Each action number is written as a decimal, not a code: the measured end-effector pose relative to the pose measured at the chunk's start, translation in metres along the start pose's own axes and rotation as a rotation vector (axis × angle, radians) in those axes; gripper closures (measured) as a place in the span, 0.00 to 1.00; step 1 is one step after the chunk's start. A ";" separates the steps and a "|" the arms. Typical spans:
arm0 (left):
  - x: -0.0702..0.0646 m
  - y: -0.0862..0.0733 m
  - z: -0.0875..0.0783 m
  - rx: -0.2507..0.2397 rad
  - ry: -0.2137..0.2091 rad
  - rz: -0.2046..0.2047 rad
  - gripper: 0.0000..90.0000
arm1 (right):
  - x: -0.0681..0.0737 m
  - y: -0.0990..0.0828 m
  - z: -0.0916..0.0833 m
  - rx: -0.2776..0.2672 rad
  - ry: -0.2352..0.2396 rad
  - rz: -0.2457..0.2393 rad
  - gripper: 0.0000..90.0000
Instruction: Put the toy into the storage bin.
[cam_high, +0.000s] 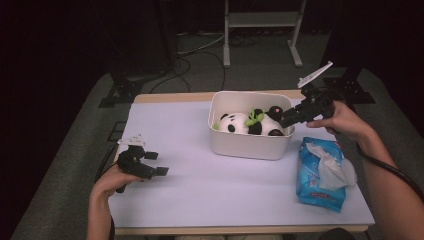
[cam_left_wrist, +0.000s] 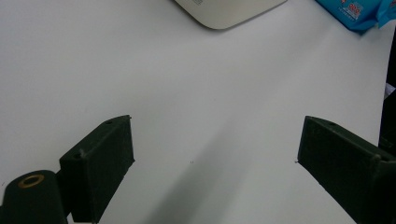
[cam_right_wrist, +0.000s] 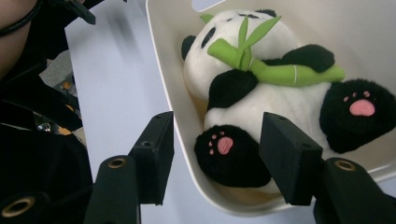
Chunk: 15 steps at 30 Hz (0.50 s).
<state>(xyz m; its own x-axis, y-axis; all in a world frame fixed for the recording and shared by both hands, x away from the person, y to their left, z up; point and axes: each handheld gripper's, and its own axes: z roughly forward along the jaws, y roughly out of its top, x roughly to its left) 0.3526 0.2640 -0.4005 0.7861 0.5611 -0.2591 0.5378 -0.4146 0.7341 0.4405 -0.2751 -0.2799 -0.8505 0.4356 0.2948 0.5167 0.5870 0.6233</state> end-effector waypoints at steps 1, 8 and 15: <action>0.000 0.000 0.000 -0.002 0.000 0.000 0.11 | 0.000 -0.002 0.000 -0.001 -0.003 0.001 0.49; -0.001 0.003 0.002 0.005 -0.003 0.013 0.11 | 0.002 -0.017 -0.004 -0.009 -0.002 0.018 0.49; -0.002 0.005 0.003 -0.003 -0.007 0.009 0.11 | 0.003 -0.034 -0.008 -0.013 -0.011 0.049 0.49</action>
<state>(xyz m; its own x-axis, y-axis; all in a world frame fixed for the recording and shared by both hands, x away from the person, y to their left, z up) 0.3549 0.2582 -0.3982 0.7933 0.5521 -0.2567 0.5295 -0.4176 0.7384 0.4193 -0.2992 -0.2941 -0.8228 0.4713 0.3177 0.5567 0.5558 0.6174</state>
